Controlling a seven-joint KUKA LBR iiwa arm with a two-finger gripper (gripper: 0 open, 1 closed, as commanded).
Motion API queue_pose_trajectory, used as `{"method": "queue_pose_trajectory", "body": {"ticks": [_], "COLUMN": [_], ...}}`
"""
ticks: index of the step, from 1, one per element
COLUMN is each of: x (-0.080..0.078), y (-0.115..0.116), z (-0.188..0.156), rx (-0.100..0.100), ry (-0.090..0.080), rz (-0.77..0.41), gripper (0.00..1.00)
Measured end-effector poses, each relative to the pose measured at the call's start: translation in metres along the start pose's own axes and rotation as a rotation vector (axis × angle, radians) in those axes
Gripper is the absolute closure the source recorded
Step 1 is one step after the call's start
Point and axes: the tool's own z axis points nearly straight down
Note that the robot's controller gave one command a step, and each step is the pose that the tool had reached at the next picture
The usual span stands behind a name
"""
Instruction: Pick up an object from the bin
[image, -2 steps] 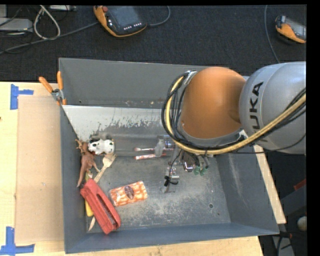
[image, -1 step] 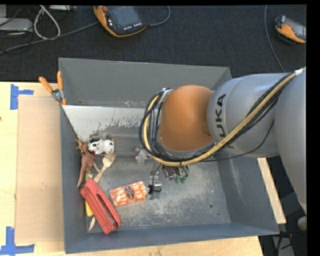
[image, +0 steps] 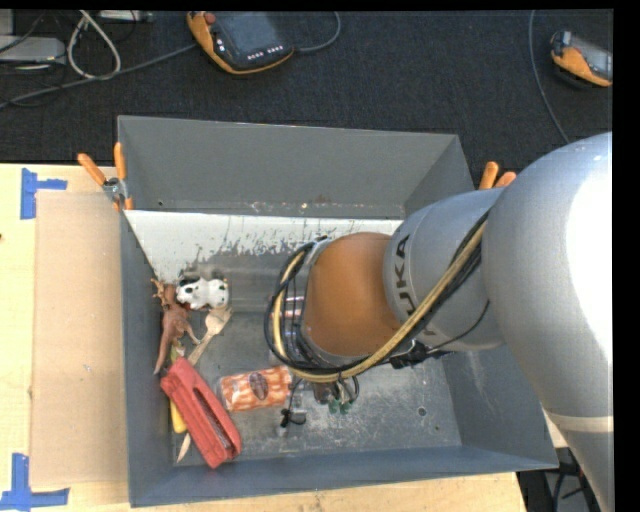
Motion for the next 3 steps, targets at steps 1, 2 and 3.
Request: {"method": "queue_pose_trajectory", "body": {"ticks": [1, 2, 3], "x": [-0.005, -0.005, -0.007], "y": [-0.002, -0.002, -0.005], "z": [0.006, 0.006, -0.067], "rx": [-0.002, -0.002, 0.0], "ry": [0.001, 0.001, 0.007], "rz": [-0.018, -0.017, -0.002], "gripper": [1.0, 1.0, 1.0]}}
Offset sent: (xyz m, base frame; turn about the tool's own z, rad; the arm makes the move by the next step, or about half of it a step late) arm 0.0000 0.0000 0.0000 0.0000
